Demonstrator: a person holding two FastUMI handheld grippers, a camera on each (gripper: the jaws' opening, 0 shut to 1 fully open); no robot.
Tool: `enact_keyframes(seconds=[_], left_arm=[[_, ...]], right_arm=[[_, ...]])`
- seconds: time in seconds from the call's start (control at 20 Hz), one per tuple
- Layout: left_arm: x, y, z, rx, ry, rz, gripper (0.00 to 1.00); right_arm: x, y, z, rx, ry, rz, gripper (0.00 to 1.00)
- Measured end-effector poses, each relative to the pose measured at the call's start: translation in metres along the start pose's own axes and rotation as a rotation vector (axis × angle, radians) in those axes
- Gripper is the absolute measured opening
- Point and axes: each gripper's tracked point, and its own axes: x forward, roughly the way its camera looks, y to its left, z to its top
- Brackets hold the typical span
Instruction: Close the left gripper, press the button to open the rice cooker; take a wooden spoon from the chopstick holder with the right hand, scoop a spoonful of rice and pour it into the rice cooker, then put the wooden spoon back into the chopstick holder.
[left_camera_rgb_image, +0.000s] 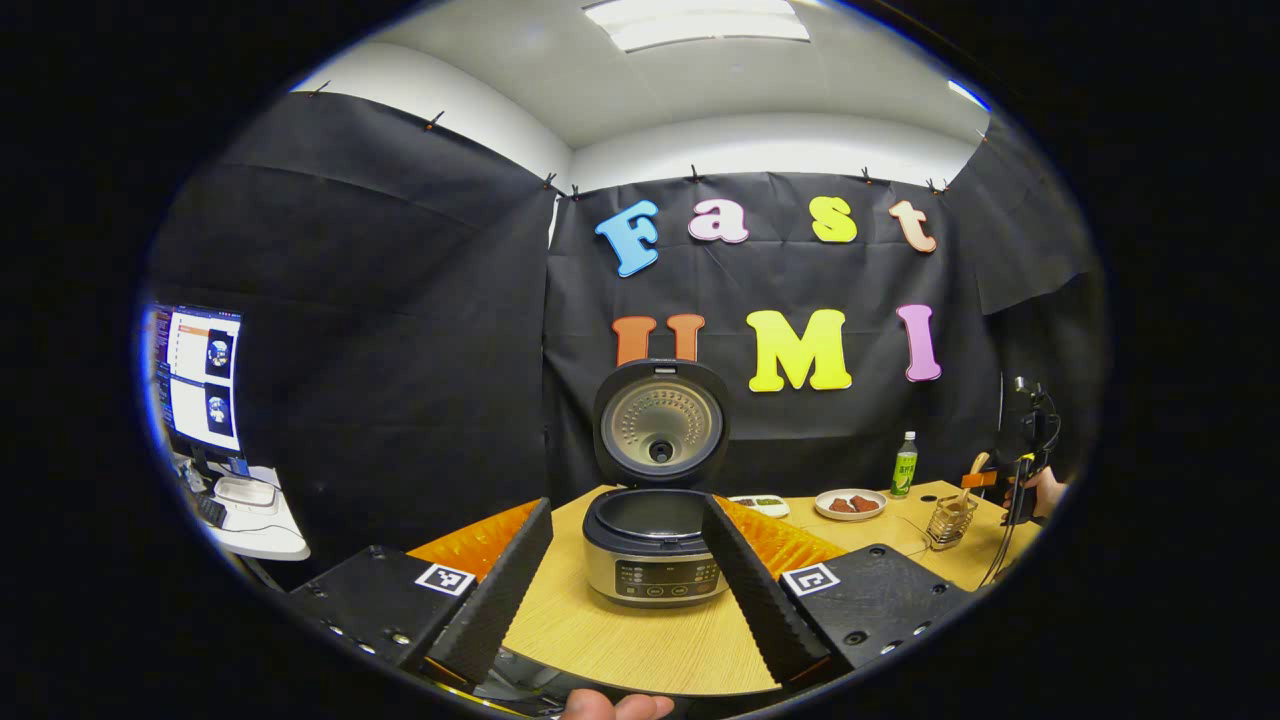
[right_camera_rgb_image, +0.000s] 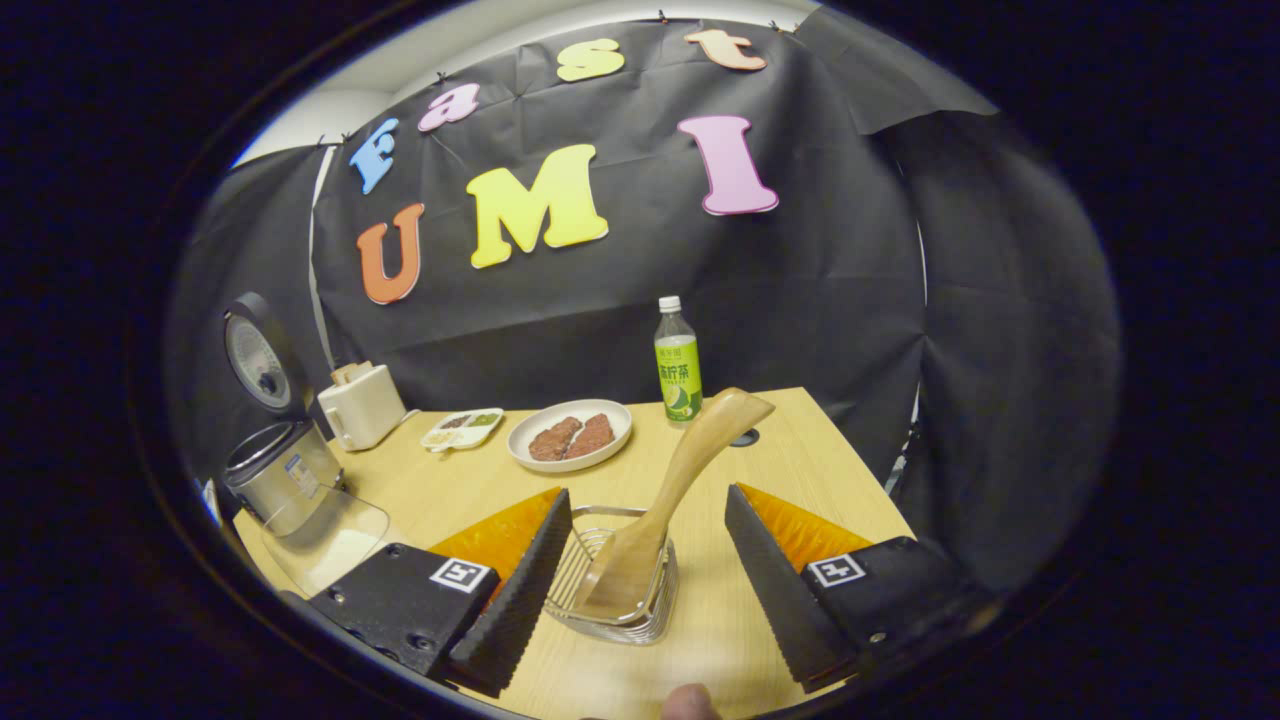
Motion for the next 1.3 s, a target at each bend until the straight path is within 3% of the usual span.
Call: enact_keyframes(seconds=[0.1, 0.15, 0.35, 0.45, 0.55, 0.6, 0.65, 0.75, 1.0, 1.3], left_arm=[[0.001, 0.003, -0.001, 0.004, 0.001, 0.011, 0.96], [0.001, 0.005, -0.001, 0.005, 0.005, 0.013, 0.96], [0.006, 0.002, -0.008, -0.009, 0.024, 0.008, 0.96], [0.009, 0.000, -0.011, -0.010, 0.028, 0.005, 0.96], [0.009, -0.003, -0.015, -0.018, 0.031, -0.010, 0.96], [0.011, -0.006, -0.017, -0.027, 0.033, -0.022, 0.96], [0.013, -0.009, -0.020, -0.033, 0.038, -0.033, 0.96], [0.016, -0.010, -0.023, -0.034, 0.042, -0.044, 0.96], [0.015, -0.013, -0.031, -0.056, 0.044, -0.069, 0.96], [0.013, -0.017, -0.040, -0.050, 0.048, -0.117, 0.94]], right_arm=[[0.016, -0.002, -0.001, 0.052, 0.015, 0.011, 0.97], [0.023, -0.002, -0.001, 0.078, 0.017, 0.016, 0.87], [0.042, 0.003, -0.003, 0.121, 0.037, 0.073, 0.78], [0.045, 0.005, -0.004, 0.119, 0.051, 0.065, 0.55], [0.043, 0.003, -0.002, 0.118, 0.049, 0.043, 0.45], [0.041, 0.005, 0.001, 0.126, 0.043, 0.041, 0.33], [0.037, 0.009, 0.003, 0.136, 0.042, 0.043, 0.34], [0.030, 0.012, 0.003, 0.159, 0.046, 0.029, 0.19], [0.008, 0.015, 0.024, 0.159, -0.025, -0.026, 0.13], [-0.034, 0.038, 0.073, 0.040, -0.147, -0.136, 0.12]])
